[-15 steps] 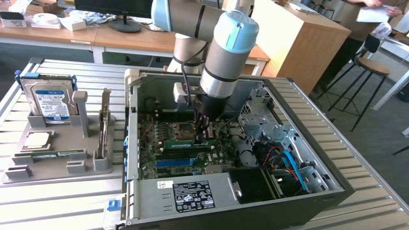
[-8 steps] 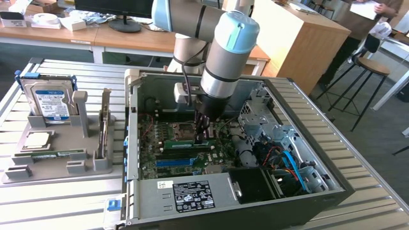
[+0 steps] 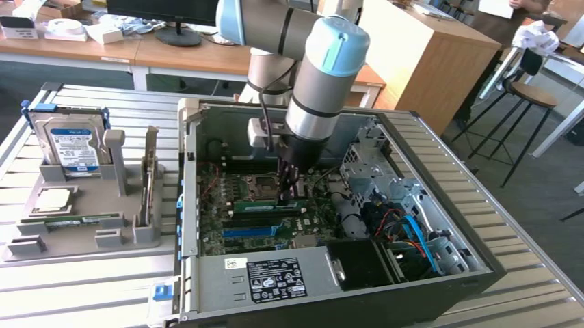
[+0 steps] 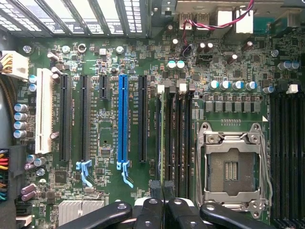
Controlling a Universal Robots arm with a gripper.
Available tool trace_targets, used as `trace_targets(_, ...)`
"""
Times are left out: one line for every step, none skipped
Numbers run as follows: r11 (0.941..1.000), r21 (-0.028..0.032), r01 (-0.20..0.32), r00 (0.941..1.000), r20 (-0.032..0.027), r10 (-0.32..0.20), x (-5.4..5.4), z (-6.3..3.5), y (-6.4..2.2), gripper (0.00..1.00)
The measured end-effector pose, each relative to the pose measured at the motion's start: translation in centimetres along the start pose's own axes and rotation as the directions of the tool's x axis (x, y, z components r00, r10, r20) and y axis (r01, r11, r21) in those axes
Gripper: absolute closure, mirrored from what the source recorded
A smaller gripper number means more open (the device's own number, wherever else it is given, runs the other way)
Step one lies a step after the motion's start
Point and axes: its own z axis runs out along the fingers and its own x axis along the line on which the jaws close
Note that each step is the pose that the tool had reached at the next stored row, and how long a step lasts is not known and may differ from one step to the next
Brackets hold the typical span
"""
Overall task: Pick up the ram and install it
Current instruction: 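Insert the ram into the slot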
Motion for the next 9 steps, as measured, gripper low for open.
trace_targets(1.0,0.0,0.0,1.0,-0.0001,0.0,0.0,0.03,0.0,0.89)
trace_targets(1.0,-0.0001,0.0,1.0,-0.0001,0.0,-0.01,0.04,0.0,0.89)
trace_targets(1.0,-0.0001,0.0,1.0,-0.0002,0.0,0.0,0.04,0.0,0.89)
trace_targets(1.0,-0.0001,0.0,1.0,-0.0002,0.0,-0.01,0.05,0.0,0.89)
trace_targets(1.0,0.0,0.0,1.0,-0.0001,0.0,-0.01,0.06,-0.01,0.89)
trace_targets(1.0,0.0,0.0,1.0,-0.0001,0.0,0.0,0.07,-0.01,0.89)
trace_targets(1.0,0.0,0.0,1.0,-0.0001,0.0,-0.01,0.09,-0.01,0.89)
trace_targets(1.0,0.0002,0.0,1.0,0.0001,0.0,-0.02,0.12,-0.01,0.89)
trace_targets(1.0,0.0003,0.0,1.0,0.0002,0.0,-0.04,0.14,-0.01,0.89)
